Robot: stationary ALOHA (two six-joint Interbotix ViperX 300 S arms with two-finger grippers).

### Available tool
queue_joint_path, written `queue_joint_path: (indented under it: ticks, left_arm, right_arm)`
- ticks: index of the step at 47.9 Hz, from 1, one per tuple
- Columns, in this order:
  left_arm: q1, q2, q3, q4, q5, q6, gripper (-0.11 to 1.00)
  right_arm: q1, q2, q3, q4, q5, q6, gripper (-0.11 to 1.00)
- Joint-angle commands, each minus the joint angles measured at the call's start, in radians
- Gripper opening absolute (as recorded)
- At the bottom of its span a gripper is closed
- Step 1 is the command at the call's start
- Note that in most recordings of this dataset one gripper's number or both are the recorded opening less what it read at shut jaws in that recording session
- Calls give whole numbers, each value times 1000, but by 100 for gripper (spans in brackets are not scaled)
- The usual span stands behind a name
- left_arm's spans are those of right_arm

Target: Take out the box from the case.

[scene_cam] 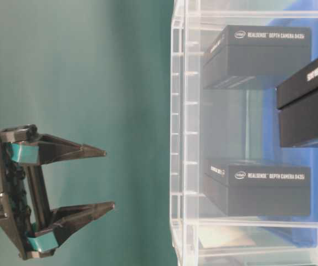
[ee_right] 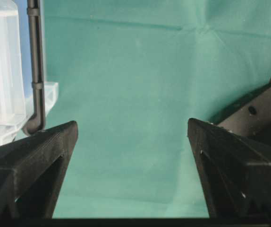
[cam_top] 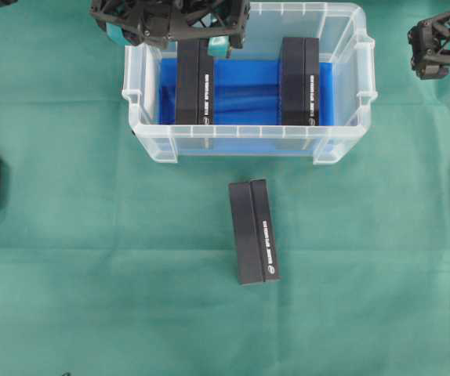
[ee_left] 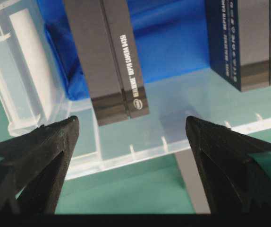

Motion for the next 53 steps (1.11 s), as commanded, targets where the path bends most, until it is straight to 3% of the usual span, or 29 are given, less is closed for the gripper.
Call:
queue_joint_path:
  ticks: [1,29,53]
  left_arm:
    - [2,-14,-3,3,-11,-2,94]
    - [15,-11,204,-6,-192,-46,94]
    - [23,55,262,-17,-279,-46,94]
  right_arm:
    - [5,-3,-9,2,-5,-2,92]
    - [17,-3,-8,2,-3,-2,92]
    - [32,-3,-9,2,-5,0,92]
